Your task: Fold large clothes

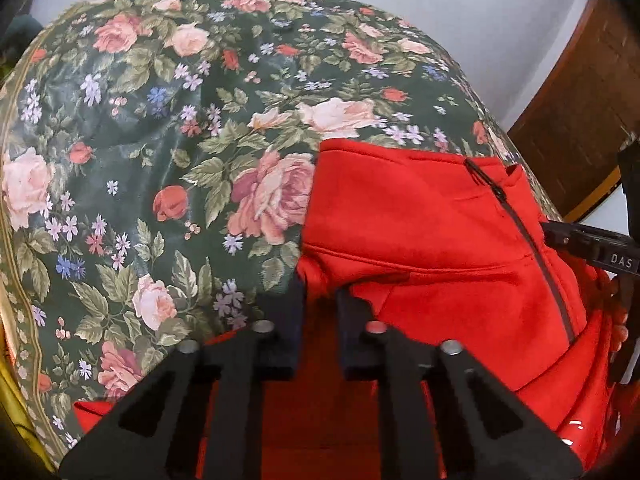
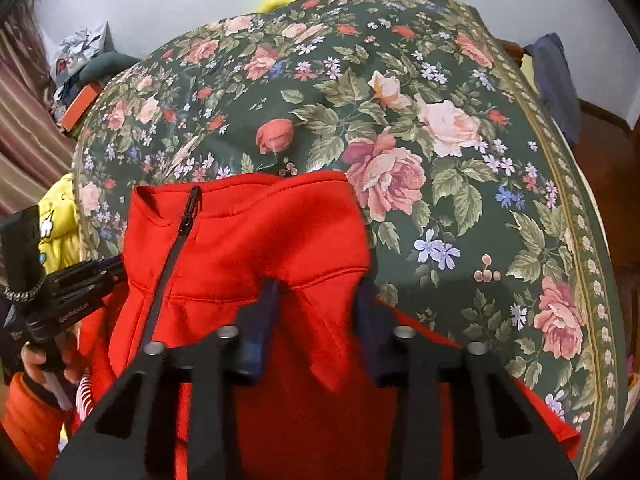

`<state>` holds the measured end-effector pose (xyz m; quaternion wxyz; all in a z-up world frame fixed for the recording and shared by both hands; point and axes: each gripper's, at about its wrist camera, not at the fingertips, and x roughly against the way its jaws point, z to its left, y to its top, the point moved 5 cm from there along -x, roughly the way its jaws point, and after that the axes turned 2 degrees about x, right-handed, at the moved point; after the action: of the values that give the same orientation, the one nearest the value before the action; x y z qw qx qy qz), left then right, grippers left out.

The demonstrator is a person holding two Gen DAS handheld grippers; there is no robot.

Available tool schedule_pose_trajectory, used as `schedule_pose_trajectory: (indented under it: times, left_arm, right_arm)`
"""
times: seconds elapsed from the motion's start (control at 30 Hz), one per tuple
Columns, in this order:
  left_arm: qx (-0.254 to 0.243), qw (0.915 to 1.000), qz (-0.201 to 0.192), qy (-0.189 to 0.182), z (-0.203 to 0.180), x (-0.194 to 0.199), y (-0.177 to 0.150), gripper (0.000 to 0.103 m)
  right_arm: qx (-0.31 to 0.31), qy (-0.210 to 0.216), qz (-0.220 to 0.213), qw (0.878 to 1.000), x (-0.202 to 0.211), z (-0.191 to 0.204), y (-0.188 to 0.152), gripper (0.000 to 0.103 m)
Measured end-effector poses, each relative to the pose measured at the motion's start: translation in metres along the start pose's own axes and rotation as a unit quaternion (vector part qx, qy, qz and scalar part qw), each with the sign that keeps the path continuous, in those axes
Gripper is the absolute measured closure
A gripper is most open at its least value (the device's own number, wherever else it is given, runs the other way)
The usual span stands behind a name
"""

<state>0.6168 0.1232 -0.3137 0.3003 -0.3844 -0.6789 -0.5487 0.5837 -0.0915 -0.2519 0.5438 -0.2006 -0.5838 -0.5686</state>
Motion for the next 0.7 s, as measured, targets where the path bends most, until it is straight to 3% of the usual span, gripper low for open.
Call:
schedule_pose_trajectory:
  times: [0.03,0.13,0.33,0.5,0.7]
  left_arm:
    - [-0.007,0.9999,-0.002,0.010,-0.002,0.002,0.000,0.097]
    - [-0.013,0.9996,-0.009,0.023,-0.007,0.016,0.002,0.099]
    - [-0.029,0.9979,-0.052,0.027,-0.010,0.083,0.015,0.099]
    - [-0.058,0.9951,-0.076,0.024,-0.032,0.141,0.004,0.102]
    - [-0.084,0.9935,-0.076,0.015,-0.059,0.166,-0.023,0.102]
  right_arm:
    - [0.005,-0.006,0.000,1.000,0.001,0.002,-0.001,0.089]
    - [0.015,-0.018,-0.002,1.000,0.009,0.008,-0.001,0.096]
    - [0.021,-0.002,-0.020,1.000,0.043,0.020,0.004,0.097]
    - [0.052,0.006,-0.044,0.998,0.084,0.046,-0.003,0.098]
    - [0.080,-0.006,-0.043,0.996,0.112,0.072,-0.035,0.098]
